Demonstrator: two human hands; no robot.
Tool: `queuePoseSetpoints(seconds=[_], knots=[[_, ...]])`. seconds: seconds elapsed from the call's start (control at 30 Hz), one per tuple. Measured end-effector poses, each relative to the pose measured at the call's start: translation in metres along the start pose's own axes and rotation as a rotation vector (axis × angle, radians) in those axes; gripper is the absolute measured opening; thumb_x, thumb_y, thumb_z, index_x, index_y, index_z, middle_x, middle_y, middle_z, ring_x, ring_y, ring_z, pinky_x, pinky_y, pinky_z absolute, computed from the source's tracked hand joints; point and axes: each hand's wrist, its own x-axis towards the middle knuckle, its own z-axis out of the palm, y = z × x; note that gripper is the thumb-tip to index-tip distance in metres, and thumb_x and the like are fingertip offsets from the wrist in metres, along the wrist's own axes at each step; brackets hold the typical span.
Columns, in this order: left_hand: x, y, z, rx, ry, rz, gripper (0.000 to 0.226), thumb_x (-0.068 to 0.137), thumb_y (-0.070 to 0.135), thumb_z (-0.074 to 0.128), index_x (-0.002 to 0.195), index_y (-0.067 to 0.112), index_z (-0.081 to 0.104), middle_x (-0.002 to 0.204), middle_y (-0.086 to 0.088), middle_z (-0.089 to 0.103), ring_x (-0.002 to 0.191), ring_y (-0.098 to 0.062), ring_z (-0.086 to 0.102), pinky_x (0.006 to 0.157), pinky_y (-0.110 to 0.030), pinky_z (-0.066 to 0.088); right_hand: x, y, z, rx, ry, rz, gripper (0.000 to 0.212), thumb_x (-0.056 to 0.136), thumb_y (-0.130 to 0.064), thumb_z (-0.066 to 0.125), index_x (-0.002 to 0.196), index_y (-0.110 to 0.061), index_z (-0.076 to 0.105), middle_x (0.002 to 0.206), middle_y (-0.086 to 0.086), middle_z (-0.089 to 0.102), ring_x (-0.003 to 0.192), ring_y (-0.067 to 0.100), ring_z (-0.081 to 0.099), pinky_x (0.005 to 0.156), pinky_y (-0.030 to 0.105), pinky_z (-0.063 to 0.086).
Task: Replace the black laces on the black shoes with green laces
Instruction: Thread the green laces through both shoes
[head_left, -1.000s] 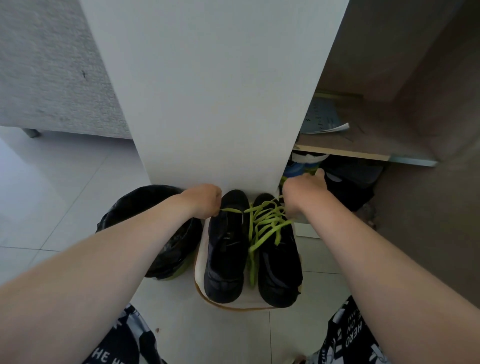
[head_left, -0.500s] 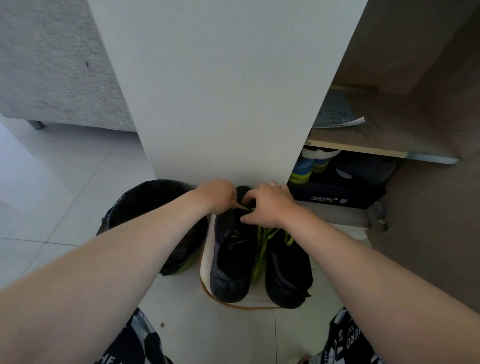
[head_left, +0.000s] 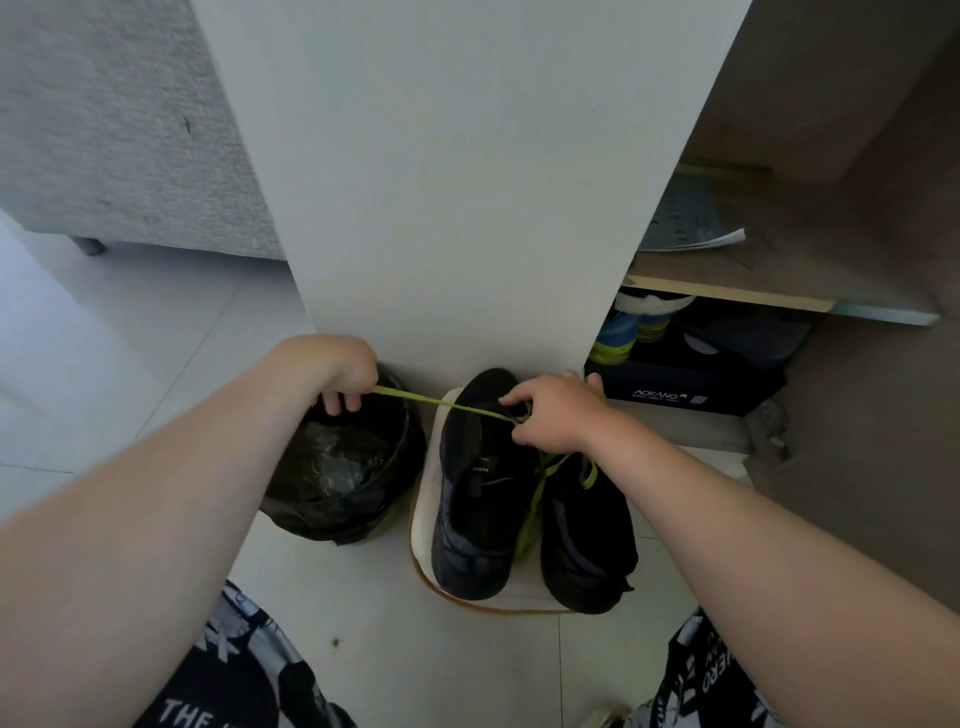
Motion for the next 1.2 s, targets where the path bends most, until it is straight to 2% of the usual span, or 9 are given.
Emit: queuePoseSetpoints(seconds=[0.13,0.23,0.4,0.47,0.6,0.7,0.9,1.03,1.2], knots=[[-0.007,0.016,0.007,0.119,0.071,0.070,0.024,0.090,0.015,0.051,0.094,0.003,0.071,0.075,-0.004,0.067,0.068,-0.023,0.064,0.056,-0.024,0.044,0.004,-0.002,0.003,-0.017,0.032,-0.028,0.050,0.082,-0.049,0.059,0.132,-0.049,0.055,0.128,-0.008,0.061,0.127,0.025,0.046,0.112,0.055,0.022],[-0.005,0.031,0.012,0.092,0.260,0.213,0.025,0.092,0.022,0.050,0.097,0.005,0.068,0.096,-0.009,0.061,0.093,-0.028,0.058,0.074,-0.029,0.041,0.004,-0.004,0.002,-0.030,0.089,-0.034,0.040,0.093,-0.053,0.048,0.130,-0.043,0.059,0.121,-0.009,0.066,0.124,0.025,0.050,0.110,0.051,0.024],[-0.017,0.065,0.010,-1.359,0.041,0.453,0.023,0.091,0.012,0.039,0.080,0.001,0.055,0.077,-0.009,0.072,0.081,-0.027,0.071,0.092,-0.038,0.053,0.006,0.000,0.002,-0.025,0.040,-0.016,0.040,0.092,-0.055,0.047,0.129,-0.044,0.059,0.122,-0.010,0.066,0.127,0.024,0.050,0.111,0.050,0.023],[-0.018,0.073,0.010,-1.507,0.059,0.451,0.022,0.093,0.011,0.036,0.074,0.007,0.046,0.062,-0.009,0.057,0.053,-0.025,0.058,0.078,-0.040,0.056,0.005,0.001,0.002,-0.001,0.016,-0.003,0.052,0.084,-0.073,0.047,0.127,-0.046,0.058,0.122,-0.011,0.065,0.129,0.023,0.047,0.114,0.057,0.018],[-0.001,0.065,0.024,-0.187,0.386,0.437,0.004,0.091,0.024,0.053,0.090,0.020,0.053,0.092,-0.002,0.061,0.082,-0.021,0.055,0.070,-0.033,0.043,0.003,-0.001,-0.002,0.024,0.037,-0.029,0.062,0.074,-0.064,0.065,0.133,-0.050,0.052,0.124,-0.009,0.061,0.127,0.025,0.047,0.113,0.058,0.022],[-0.005,0.072,0.034,0.196,0.288,0.454,0.025,0.092,0.037,0.057,0.105,0.018,0.066,0.104,-0.003,0.066,0.096,-0.024,0.060,0.077,-0.030,0.045,0.002,-0.001,-0.004,-0.009,0.043,-0.050,0.065,0.074,-0.052,0.069,0.136,-0.055,0.049,0.128,-0.005,0.058,0.128,0.026,0.044,0.112,0.058,0.024],[-0.005,0.058,0.011,0.360,0.408,0.342,0.029,0.091,0.049,0.056,0.091,0.024,0.072,0.095,0.004,0.069,0.089,-0.021,0.063,0.067,-0.028,0.041,0.000,0.006,-0.004,0.028,-0.009,0.013,0.058,0.077,-0.047,0.071,0.131,-0.056,0.054,0.131,-0.014,0.060,0.133,0.022,0.040,0.115,0.053,0.018],[-0.001,0.030,-0.007,0.374,0.583,0.048,0.027,0.093,0.034,0.055,0.110,0.018,0.068,0.119,-0.004,0.067,0.112,-0.028,0.062,0.080,-0.031,0.043,0.002,0.003,-0.002,0.006,0.003,0.018,0.056,0.077,-0.049,0.069,0.131,-0.049,0.058,0.139,-0.011,0.057,0.134,0.025,0.042,0.117,0.057,0.015],[-0.007,0.038,-0.001,0.414,0.656,-0.053,0.013,0.090,0.016,0.056,0.096,0.018,0.067,0.101,-0.002,0.068,0.095,-0.026,0.064,0.069,-0.027,0.038,0.003,0.001,-0.005,0.042,0.017,0.017,0.029,0.089,-0.053,0.059,0.112,-0.038,0.069,0.119,-0.008,0.067,0.123,0.024,0.053,0.115,0.055,0.020]])
